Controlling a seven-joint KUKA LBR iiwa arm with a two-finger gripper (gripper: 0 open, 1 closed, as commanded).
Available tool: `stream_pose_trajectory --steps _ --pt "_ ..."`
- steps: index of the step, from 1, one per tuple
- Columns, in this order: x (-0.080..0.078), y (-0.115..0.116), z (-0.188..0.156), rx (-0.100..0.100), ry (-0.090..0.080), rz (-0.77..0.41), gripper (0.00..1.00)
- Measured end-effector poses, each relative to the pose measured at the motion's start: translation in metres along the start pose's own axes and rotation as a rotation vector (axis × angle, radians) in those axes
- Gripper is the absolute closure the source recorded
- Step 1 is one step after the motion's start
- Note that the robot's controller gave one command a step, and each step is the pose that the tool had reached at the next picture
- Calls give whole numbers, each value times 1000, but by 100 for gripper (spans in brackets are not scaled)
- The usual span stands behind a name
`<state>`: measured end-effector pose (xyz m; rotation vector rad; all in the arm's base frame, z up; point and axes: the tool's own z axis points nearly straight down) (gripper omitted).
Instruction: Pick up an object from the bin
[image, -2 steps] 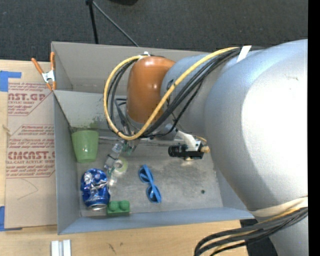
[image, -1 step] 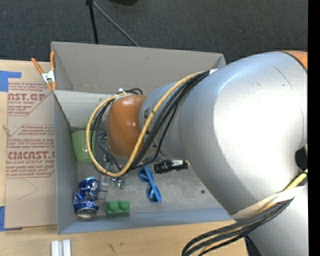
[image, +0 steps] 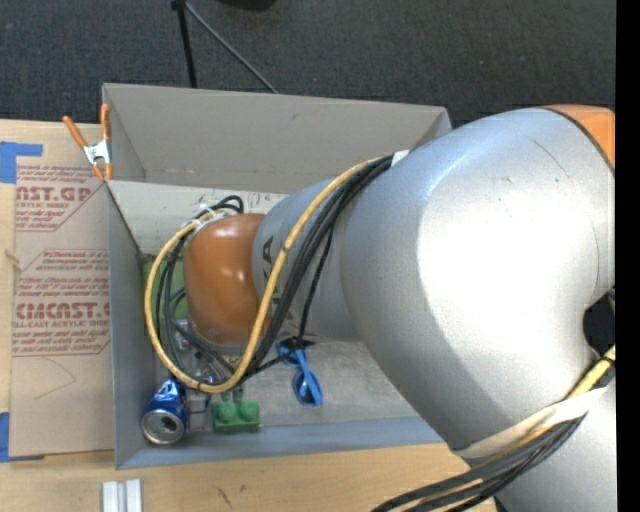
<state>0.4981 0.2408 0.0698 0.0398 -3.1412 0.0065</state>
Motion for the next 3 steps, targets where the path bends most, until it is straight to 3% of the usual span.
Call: stream_pose_trajectory --steps 1,2,3 --pt "15 5 -1 -6 -10 -135 0" --pt "18 5 0 -5 -1 -136 100" --pt "-5 -26 -148 -7 -10 -100 100"
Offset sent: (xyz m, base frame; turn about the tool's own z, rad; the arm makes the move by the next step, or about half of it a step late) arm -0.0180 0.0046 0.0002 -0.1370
